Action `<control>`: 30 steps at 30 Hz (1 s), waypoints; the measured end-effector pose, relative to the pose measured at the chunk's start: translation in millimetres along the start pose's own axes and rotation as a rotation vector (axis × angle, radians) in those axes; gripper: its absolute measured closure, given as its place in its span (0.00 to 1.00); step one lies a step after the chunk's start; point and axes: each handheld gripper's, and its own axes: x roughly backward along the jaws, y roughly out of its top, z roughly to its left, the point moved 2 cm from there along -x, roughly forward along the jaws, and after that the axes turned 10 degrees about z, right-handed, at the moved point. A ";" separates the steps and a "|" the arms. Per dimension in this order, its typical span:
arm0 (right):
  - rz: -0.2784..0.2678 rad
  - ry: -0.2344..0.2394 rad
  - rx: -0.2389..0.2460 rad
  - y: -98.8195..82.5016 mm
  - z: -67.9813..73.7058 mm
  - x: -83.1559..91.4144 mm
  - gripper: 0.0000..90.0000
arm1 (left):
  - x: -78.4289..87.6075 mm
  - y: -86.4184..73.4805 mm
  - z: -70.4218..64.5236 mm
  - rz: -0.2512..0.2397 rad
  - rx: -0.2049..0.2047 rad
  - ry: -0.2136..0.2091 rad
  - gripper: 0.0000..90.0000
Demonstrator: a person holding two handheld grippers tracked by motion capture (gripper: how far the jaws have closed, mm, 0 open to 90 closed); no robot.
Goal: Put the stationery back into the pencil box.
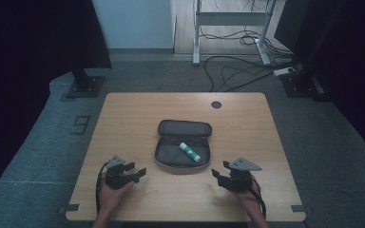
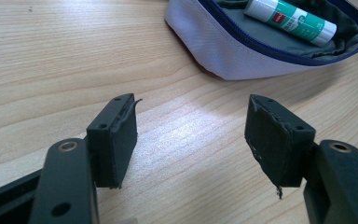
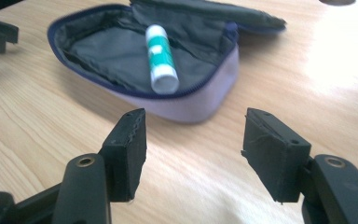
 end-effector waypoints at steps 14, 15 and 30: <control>0.076 -0.026 -0.051 -37.1 -21.0 -1.1 0.44 | 2.8 0.6 0.5 -0.006 -0.003 0.001 0.38; 0.078 -0.029 -0.053 -37.6 -21.9 -1.5 0.44 | 3.0 0.6 0.7 -0.008 -0.002 0.000 0.38; 0.085 -0.025 -0.071 -39.7 -26.8 -2.4 0.43 | 2.9 0.5 0.1 -0.005 -0.004 0.003 0.38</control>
